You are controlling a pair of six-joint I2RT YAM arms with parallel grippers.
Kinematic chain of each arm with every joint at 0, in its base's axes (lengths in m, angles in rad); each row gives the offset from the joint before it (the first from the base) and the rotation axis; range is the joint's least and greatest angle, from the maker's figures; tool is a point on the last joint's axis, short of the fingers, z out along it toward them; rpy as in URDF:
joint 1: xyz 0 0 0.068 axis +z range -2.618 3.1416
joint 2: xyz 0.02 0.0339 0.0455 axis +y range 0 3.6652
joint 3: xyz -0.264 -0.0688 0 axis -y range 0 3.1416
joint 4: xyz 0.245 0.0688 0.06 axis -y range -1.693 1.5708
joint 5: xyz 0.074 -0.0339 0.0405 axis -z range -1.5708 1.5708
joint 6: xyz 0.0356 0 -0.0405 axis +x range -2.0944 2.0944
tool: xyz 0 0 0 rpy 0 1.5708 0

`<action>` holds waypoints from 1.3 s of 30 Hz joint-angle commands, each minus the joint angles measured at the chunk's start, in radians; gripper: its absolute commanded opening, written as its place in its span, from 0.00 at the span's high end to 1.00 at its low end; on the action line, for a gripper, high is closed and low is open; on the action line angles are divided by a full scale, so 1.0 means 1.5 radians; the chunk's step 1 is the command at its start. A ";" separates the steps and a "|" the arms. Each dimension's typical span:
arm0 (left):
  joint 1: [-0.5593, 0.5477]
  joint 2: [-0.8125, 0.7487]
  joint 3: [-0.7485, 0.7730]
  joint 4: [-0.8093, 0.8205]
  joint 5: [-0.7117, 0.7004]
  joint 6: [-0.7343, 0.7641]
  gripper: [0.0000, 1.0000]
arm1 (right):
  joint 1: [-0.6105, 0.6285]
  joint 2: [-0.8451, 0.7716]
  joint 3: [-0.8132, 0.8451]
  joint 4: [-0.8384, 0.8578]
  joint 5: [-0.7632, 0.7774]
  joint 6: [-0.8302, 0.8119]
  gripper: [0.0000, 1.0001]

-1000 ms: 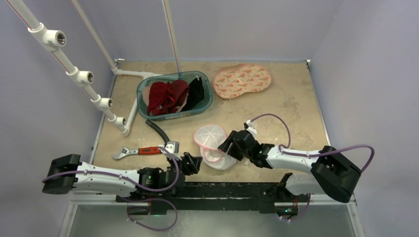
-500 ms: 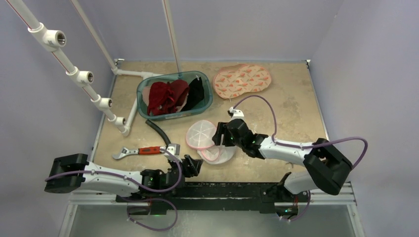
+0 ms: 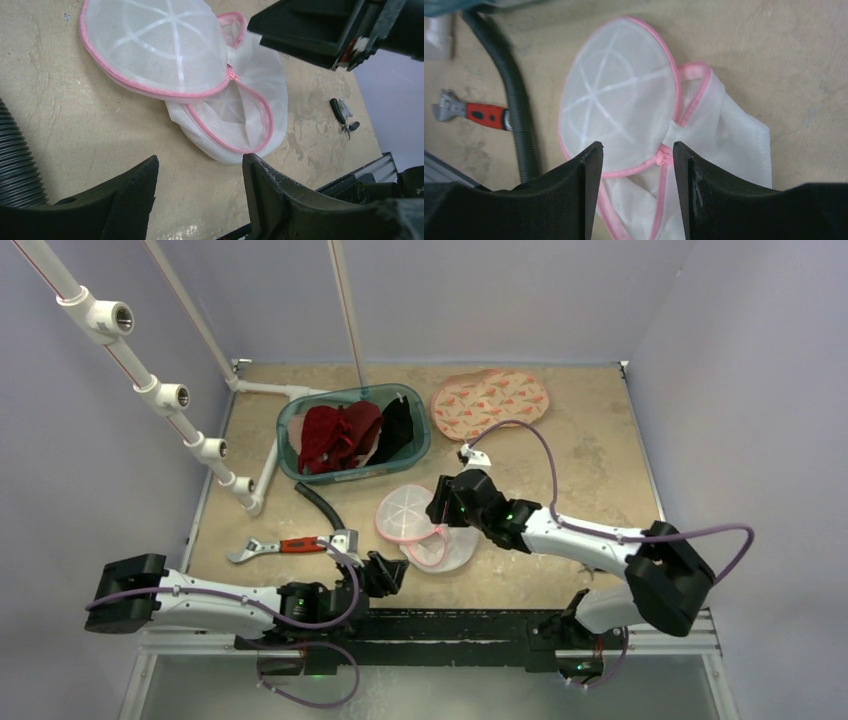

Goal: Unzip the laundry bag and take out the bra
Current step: Pick up the laundry bag at the center of the board.

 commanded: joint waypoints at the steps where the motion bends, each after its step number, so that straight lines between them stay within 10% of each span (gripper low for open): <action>1: 0.000 -0.010 0.008 -0.035 -0.018 -0.032 0.39 | 0.004 0.049 0.010 -0.033 -0.008 0.040 0.44; 14: -0.001 -0.027 0.007 -0.051 -0.020 -0.036 0.40 | 0.001 0.135 0.011 -0.005 0.013 0.039 0.49; 24: 0.000 -0.038 0.002 -0.066 -0.020 -0.047 0.40 | 0.000 0.162 0.004 0.009 0.012 0.038 0.81; 28: 0.000 -0.046 0.004 -0.071 -0.021 -0.047 0.40 | -0.001 0.130 -0.005 0.005 0.013 0.039 1.00; 39: -0.001 -0.100 0.047 -0.142 -0.038 -0.022 0.40 | -0.001 -0.060 0.008 -0.029 -0.015 0.003 1.00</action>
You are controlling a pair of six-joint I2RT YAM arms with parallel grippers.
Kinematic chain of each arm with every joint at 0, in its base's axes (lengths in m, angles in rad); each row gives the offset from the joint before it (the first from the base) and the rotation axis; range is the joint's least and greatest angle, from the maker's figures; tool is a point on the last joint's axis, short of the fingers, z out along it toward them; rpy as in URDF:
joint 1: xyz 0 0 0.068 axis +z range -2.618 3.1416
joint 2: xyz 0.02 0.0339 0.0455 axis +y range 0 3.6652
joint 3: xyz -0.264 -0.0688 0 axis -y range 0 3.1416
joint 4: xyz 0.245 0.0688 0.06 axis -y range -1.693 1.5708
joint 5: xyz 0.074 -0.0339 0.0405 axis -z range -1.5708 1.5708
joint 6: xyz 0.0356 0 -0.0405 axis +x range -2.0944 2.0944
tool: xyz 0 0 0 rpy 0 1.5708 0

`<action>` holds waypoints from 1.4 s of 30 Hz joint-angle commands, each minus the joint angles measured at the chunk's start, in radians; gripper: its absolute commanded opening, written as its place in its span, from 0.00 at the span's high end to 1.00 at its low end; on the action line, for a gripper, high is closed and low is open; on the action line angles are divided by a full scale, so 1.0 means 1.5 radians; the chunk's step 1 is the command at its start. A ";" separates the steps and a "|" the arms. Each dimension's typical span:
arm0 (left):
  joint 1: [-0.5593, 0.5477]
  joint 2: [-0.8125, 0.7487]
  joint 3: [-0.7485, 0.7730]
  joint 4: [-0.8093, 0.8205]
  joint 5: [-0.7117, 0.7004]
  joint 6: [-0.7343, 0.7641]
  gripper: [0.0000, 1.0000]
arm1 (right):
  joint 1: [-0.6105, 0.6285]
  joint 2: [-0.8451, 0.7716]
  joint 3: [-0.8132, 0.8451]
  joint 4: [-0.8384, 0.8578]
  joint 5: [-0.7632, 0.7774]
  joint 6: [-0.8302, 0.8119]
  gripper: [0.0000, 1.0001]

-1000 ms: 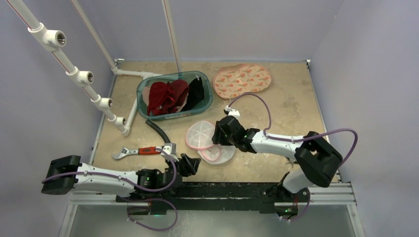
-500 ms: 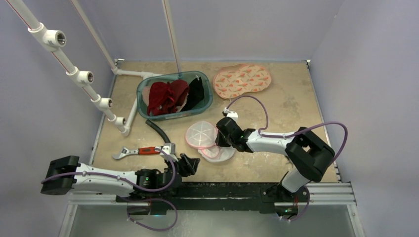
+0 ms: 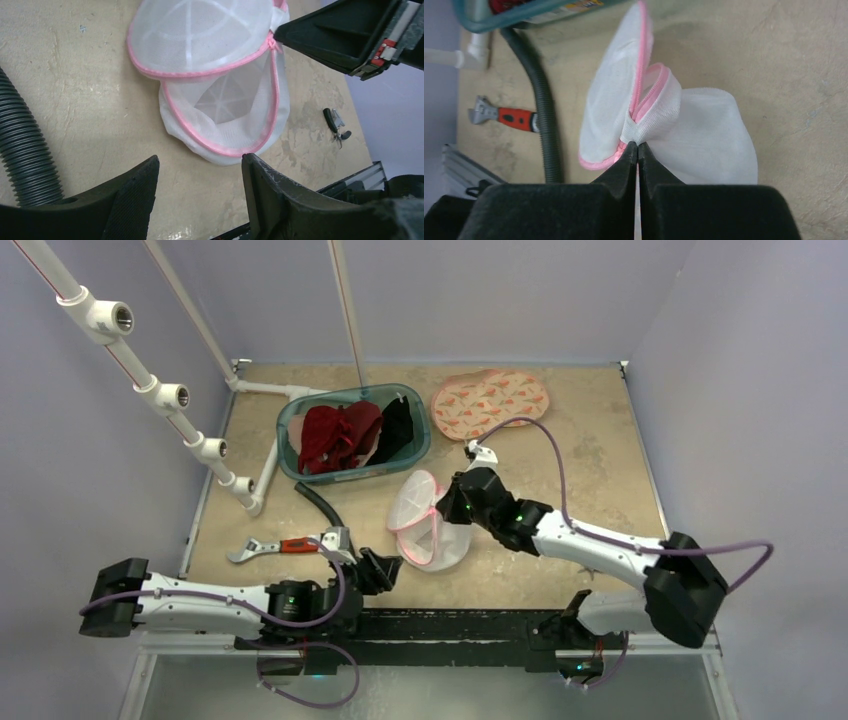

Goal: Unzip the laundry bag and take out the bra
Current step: Pick up the laundry bag at the center of the board, then place the laundry bag at the center of the board.

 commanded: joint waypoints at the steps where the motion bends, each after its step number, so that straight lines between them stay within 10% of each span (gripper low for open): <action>1: 0.000 -0.025 0.034 -0.039 -0.027 0.009 0.40 | -0.003 -0.067 0.005 -0.006 -0.021 -0.027 1.00; 21: -0.001 -0.181 0.250 -0.223 -0.130 0.167 0.40 | -0.140 -0.180 0.145 0.204 -0.374 -0.151 1.00; 32: -0.001 -0.175 0.183 -0.236 -0.111 0.078 0.40 | -0.271 -0.227 -0.163 0.308 -0.435 -0.103 1.00; 42: -0.001 -0.152 0.184 -0.232 -0.107 0.062 0.40 | -0.271 -0.190 -0.077 0.323 -0.477 -0.117 1.00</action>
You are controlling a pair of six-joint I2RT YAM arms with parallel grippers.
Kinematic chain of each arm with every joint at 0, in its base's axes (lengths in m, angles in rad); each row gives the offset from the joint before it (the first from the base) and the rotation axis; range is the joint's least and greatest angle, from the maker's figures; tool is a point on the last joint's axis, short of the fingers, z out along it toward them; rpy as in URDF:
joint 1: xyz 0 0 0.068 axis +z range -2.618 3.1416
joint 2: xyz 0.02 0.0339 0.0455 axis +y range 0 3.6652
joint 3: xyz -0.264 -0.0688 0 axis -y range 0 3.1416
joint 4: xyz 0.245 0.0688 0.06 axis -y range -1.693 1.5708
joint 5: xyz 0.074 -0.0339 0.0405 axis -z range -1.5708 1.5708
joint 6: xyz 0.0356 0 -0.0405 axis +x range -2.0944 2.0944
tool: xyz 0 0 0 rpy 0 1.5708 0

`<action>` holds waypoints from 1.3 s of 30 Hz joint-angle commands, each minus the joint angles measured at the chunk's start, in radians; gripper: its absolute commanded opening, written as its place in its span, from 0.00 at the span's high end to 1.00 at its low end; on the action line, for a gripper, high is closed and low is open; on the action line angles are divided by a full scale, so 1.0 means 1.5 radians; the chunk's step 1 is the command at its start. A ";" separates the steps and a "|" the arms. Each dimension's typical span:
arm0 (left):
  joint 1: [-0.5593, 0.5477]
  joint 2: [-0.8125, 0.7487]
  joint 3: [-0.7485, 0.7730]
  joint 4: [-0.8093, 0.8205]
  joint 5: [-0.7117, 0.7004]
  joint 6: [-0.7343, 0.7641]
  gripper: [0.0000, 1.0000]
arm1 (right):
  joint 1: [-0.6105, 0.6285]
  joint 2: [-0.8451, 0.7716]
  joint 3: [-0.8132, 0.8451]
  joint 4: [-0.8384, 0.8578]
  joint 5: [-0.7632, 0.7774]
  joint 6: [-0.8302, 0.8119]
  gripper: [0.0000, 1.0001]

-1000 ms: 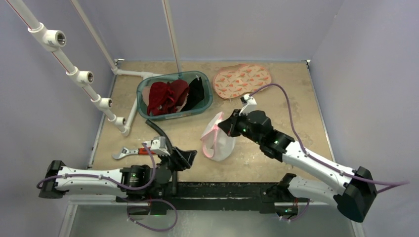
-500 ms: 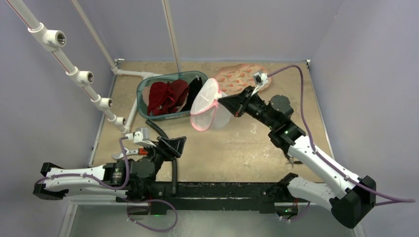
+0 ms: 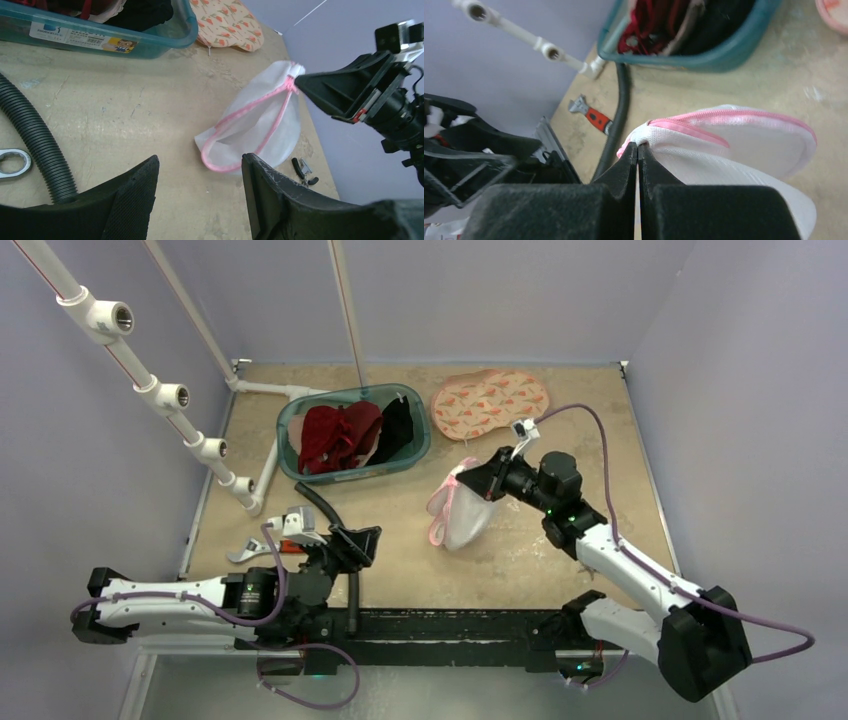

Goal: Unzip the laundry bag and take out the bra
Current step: Place the laundry bag at the center of the board.

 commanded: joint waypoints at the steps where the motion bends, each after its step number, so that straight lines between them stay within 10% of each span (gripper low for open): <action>1: -0.001 0.015 0.002 0.013 0.002 -0.009 0.40 | -0.001 0.002 0.077 0.063 -0.050 -0.010 1.00; 15: -0.001 0.052 -0.045 0.048 0.007 -0.033 0.39 | -0.009 -0.076 -0.185 0.186 -0.014 0.003 1.00; 28: 0.002 0.180 -0.088 0.201 0.048 -0.008 0.33 | -0.009 -0.134 -0.236 0.026 0.126 0.000 1.00; 39: 0.263 0.379 -0.138 0.525 0.424 0.029 0.32 | -0.010 -0.162 -0.239 -0.031 0.189 0.050 1.00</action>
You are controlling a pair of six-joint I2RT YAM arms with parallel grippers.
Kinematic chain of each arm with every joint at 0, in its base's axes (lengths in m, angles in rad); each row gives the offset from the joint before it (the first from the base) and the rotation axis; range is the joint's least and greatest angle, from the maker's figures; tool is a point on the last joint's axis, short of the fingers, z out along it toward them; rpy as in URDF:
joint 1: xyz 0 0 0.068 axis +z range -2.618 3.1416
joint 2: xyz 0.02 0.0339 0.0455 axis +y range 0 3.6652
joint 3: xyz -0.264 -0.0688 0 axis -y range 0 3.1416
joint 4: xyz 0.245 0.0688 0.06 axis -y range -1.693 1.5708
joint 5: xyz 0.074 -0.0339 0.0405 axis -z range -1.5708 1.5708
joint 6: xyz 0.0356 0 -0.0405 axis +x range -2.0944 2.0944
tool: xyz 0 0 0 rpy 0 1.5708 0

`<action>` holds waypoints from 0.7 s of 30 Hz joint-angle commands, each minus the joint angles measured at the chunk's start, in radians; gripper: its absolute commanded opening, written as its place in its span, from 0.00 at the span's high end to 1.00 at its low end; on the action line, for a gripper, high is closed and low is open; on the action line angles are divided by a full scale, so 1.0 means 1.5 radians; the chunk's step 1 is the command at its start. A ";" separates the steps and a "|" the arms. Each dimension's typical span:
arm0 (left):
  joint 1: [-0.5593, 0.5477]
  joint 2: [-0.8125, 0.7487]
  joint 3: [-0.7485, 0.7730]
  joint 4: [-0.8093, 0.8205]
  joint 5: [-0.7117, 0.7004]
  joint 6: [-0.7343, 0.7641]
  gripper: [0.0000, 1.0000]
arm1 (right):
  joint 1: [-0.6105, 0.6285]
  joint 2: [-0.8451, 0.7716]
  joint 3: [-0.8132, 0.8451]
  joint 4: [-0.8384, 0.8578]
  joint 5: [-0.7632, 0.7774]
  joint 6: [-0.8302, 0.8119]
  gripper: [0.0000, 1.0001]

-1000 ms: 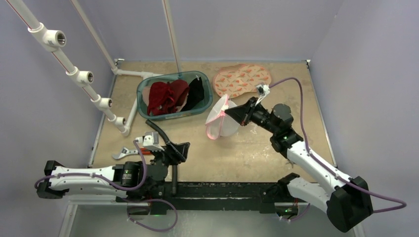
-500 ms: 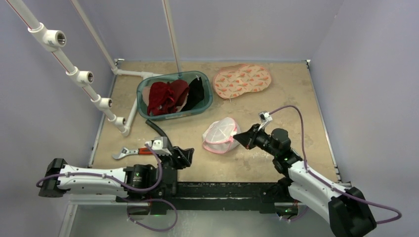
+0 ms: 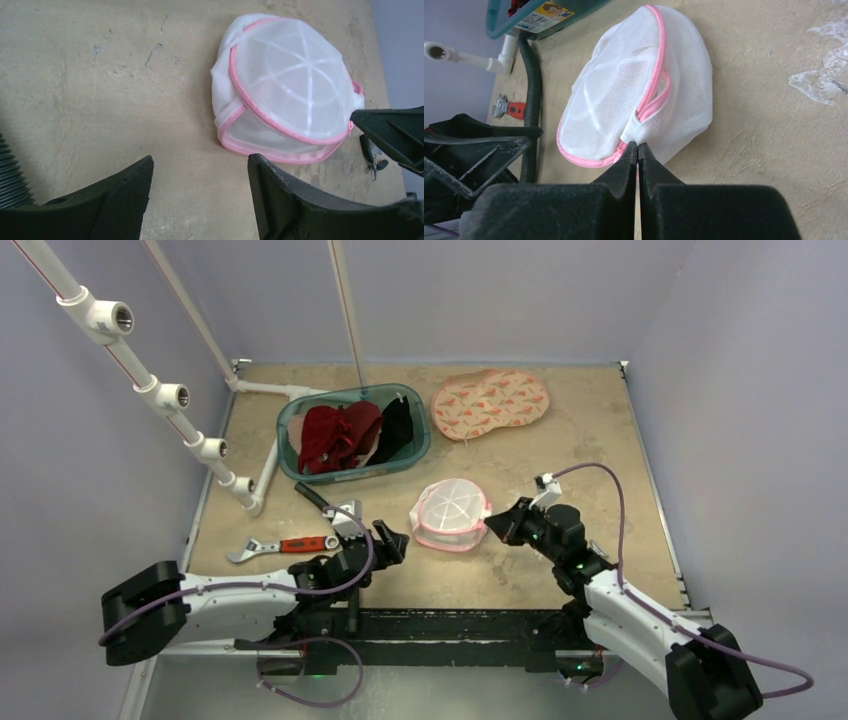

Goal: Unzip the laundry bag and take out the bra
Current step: Place the laundry bag at the center of the board.

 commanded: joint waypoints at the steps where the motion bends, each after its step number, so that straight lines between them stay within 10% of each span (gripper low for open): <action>1: 0.033 0.065 0.015 0.141 0.139 0.040 0.32 | -0.001 -0.014 0.018 -0.026 0.028 0.016 1.00; 3: 0.044 0.095 0.032 0.145 0.151 0.060 0.31 | -0.002 -0.019 0.031 -0.041 0.030 0.017 0.97; 9: 0.070 0.154 0.045 0.184 0.196 0.087 0.30 | -0.001 -0.045 0.094 -0.130 0.041 0.000 0.41; 21: 0.086 0.223 0.034 0.226 0.199 0.118 0.42 | 0.007 0.001 0.200 -0.180 0.006 -0.090 0.30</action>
